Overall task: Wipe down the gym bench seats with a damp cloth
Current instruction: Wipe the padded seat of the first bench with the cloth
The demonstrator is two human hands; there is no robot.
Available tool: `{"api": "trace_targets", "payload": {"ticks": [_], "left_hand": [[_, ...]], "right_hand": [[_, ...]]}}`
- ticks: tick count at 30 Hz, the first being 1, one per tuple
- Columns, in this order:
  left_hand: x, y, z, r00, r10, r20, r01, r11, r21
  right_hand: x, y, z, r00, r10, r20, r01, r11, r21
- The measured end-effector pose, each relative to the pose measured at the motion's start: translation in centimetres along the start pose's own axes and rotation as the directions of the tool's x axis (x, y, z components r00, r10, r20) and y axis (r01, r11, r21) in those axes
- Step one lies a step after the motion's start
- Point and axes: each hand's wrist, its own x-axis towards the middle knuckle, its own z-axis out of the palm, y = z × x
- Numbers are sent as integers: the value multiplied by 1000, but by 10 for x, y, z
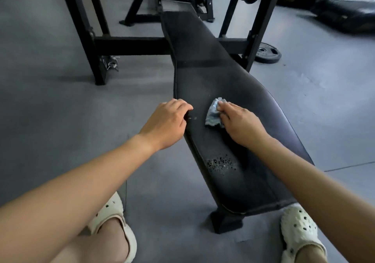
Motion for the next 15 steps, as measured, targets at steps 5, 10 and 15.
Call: {"api": "trace_targets", "payload": {"ticks": [5, 10, 15], "left_hand": [[2, -30, -2, 997, 24, 72, -25, 999, 20], [9, -46, -3, 984, 167, 63, -167, 986, -1], [6, -56, -2, 973, 196, 123, -185, 978, -96]], "right_hand": [[12, -47, 18, 1000, 12, -28, -13, 999, -45], [-32, -64, 15, 993, -115, -10, 115, 993, 7], [-54, -74, 8, 977, 176, -122, -190, 975, -113]]}}
